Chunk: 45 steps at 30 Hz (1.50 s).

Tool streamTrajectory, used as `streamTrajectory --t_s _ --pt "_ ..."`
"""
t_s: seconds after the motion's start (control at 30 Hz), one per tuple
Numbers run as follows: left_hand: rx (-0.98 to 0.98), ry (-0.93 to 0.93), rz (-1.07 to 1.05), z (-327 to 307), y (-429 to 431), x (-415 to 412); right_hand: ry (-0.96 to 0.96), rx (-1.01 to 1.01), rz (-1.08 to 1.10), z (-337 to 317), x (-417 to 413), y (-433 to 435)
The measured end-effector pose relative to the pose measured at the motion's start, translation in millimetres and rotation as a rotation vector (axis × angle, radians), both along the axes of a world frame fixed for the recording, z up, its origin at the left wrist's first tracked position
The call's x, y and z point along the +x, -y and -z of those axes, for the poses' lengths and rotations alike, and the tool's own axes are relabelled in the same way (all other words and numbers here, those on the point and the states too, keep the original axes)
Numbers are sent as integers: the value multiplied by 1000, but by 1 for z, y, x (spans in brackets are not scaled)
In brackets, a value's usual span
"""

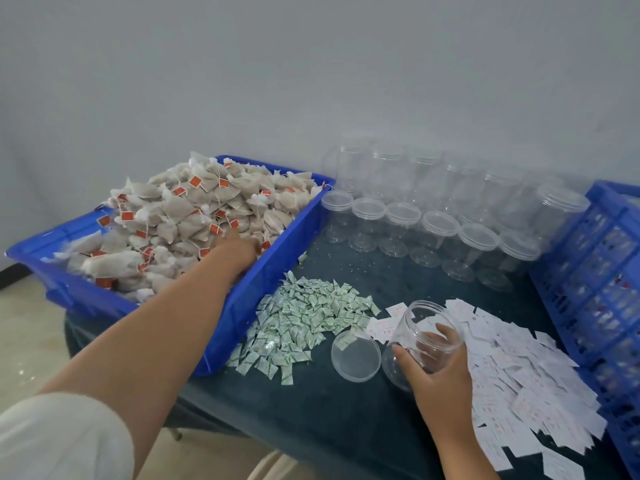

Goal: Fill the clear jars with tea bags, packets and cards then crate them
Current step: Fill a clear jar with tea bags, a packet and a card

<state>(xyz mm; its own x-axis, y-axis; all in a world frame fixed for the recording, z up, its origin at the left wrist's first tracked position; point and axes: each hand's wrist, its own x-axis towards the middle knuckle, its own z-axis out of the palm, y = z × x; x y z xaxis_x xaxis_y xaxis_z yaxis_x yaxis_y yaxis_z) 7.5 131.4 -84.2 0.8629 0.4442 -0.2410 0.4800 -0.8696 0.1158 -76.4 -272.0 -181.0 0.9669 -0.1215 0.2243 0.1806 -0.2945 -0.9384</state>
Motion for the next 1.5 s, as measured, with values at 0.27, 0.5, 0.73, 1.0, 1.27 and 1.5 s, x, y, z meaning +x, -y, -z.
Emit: streamTrajectory --t_s 0.27,0.5,0.73,1.0,1.27,1.5 --pt "-98 205 41 -8 0 -7 -6 -1 22 3 3 -1" --pt "-560 754 -165 -53 3 -33 -26 -1 24 2 4 1" --pt "-785 737 -98 -71 33 -51 -32 -2 31 2 5 0" --pt "-1218 567 -203 -49 94 -60 -33 -6 17 3 6 1" --pt "-989 209 -95 9 137 -65 -37 -1 -1 -1 2 0" --pt "-696 277 172 27 164 -76 -20 -45 -25 0 1 0"
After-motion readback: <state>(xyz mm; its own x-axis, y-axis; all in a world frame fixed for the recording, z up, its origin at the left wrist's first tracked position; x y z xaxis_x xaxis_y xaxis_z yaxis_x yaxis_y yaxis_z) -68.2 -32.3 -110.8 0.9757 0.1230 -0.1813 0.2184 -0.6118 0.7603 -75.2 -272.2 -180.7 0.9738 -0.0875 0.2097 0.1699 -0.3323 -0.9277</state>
